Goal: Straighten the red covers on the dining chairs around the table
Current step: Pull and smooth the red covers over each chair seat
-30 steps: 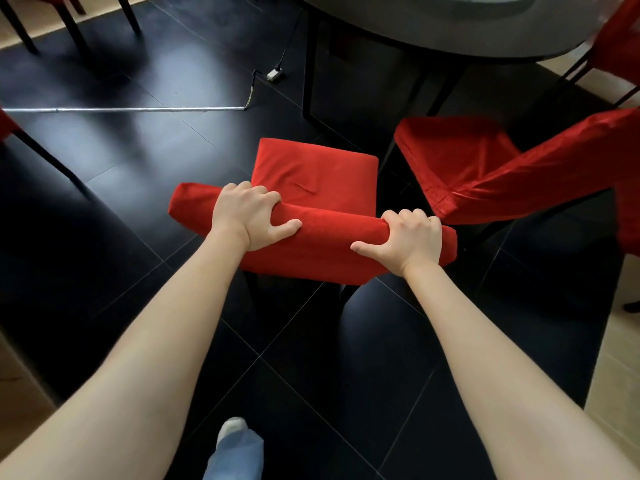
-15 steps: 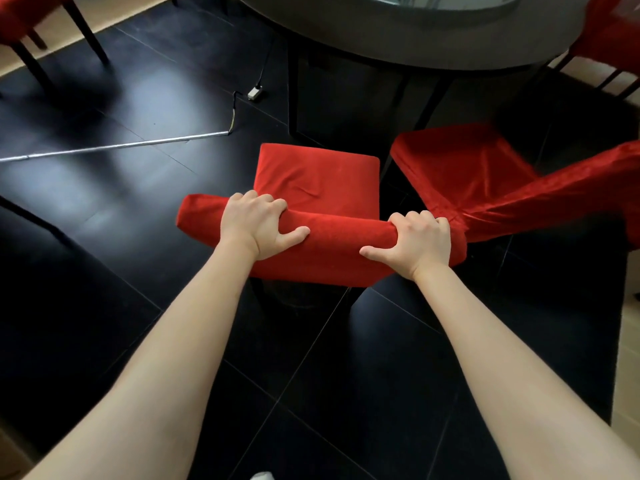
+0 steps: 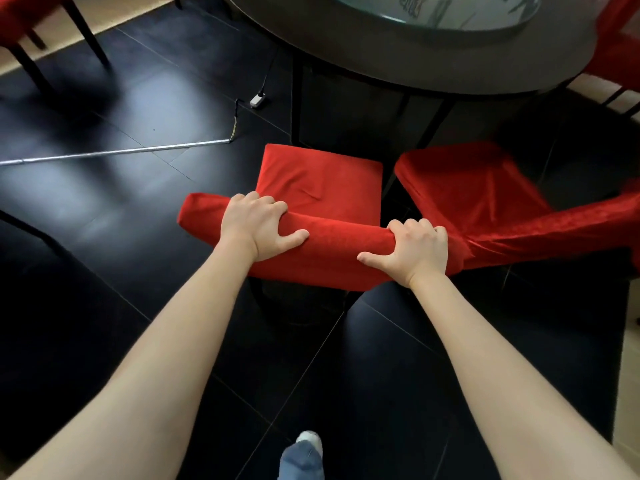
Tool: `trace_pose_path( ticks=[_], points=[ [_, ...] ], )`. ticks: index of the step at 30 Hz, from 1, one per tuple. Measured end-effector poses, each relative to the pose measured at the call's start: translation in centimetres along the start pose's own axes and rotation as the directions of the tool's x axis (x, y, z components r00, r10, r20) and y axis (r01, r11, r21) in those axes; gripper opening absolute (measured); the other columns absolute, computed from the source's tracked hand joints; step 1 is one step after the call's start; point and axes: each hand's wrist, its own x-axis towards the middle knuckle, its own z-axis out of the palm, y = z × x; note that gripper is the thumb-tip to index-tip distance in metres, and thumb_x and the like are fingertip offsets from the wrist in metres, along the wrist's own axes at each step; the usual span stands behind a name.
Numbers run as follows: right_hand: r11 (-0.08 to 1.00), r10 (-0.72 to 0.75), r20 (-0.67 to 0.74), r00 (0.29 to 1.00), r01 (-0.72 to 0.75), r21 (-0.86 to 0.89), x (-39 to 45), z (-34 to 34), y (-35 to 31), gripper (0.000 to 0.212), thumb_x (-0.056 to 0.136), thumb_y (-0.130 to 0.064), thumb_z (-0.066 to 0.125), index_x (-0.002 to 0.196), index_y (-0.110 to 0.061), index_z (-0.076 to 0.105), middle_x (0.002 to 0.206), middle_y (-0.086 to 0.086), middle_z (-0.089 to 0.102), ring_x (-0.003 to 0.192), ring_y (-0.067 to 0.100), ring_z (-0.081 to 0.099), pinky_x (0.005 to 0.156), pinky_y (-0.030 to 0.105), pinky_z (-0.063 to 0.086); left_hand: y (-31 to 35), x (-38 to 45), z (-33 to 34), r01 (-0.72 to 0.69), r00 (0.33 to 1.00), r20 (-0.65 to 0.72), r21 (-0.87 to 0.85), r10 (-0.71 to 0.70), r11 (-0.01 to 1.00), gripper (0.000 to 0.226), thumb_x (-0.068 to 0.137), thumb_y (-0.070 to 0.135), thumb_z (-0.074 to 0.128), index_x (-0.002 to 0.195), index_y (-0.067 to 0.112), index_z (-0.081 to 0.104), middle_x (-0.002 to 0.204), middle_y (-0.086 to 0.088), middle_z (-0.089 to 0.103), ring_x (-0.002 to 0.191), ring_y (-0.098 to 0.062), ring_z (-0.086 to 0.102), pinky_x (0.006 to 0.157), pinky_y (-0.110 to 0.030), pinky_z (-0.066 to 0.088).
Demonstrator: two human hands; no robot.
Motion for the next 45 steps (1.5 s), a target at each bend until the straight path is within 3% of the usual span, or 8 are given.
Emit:
trace_pose_path(
  ticks=[12,21,27,29,34,45],
  points=[
    [1.0,0.004,0.028,1.0,-0.004,0.004,5.7,-0.2,-0.1,0.098,0.052,-0.096,0.012,0.097,-0.023,0.06,0.084,-0.005,0.053,0.087,0.02,0.05,0.074,0.036,0.026,-2.3,5.6,0.8,0.0,1.0,0.001,0.022,0.0,1.0,0.089,0.068,0.081,0.01,0.099,0.02,0.067,0.088,-0.003,0.066,0.084,-0.027,0.058,0.073,-0.037,0.037],
    [1.0,0.017,0.025,1.0,-0.017,0.01,8.1,-0.2,-0.4,0.101,0.053,-0.095,0.01,0.103,-0.022,0.059,0.092,-0.003,0.062,0.09,0.021,0.055,0.079,0.038,0.034,-3.4,7.9,0.9,0.004,1.0,0.0,0.018,-0.004,1.0,0.089,0.068,0.081,0.01,0.099,0.02,0.066,0.089,-0.004,0.066,0.085,-0.027,0.059,0.074,-0.037,0.036],
    [1.0,0.013,0.038,0.999,-0.014,0.021,7.7,-0.2,-0.3,0.101,0.056,-0.094,0.015,0.111,-0.02,0.058,0.101,0.0,0.063,0.097,0.024,0.056,0.084,0.041,0.036,-3.2,7.5,0.4,0.032,0.997,0.071,-0.006,-0.031,0.999,0.094,0.067,0.083,0.006,0.111,0.022,0.064,0.099,-0.003,0.068,0.094,-0.026,0.059,0.082,-0.037,0.037],
    [0.999,0.007,0.074,0.997,-0.011,0.048,7.4,-0.5,-0.3,0.101,0.059,-0.093,0.018,0.119,-0.021,0.055,0.109,0.001,0.063,0.104,0.025,0.055,0.089,0.043,0.035,-3.0,6.8,0.0,0.069,0.994,0.093,-0.07,-0.062,0.995,0.092,0.069,0.083,0.013,0.118,0.023,0.063,0.106,-0.003,0.067,0.101,-0.026,0.058,0.088,-0.038,0.037],
    [0.983,-0.041,0.11,0.993,0.021,0.182,6.3,-1.6,-0.8,0.092,0.072,-0.084,0.039,0.141,-0.023,0.038,0.131,0.002,0.056,0.123,0.027,0.048,0.102,0.05,0.031,-4.6,3.0,-2.0,0.165,0.986,0.039,-0.224,-0.16,0.961,0.065,0.079,0.067,0.056,0.127,0.022,0.06,0.126,-0.005,0.061,0.119,-0.028,0.051,0.097,-0.041,0.035],
    [0.94,-0.318,0.007,0.948,0.314,0.133,7.4,-9.2,-9.6,0.089,0.08,-0.076,0.046,0.147,-0.021,0.03,0.134,0.004,0.055,0.134,0.026,0.038,0.113,0.058,0.015,-14.9,-9.2,-10.4,0.527,0.847,0.065,0.023,-0.527,0.85,0.07,0.081,0.067,0.054,0.135,0.022,0.05,0.127,-0.009,0.061,0.117,-0.03,0.054,0.099,-0.039,0.033]
  ],
)
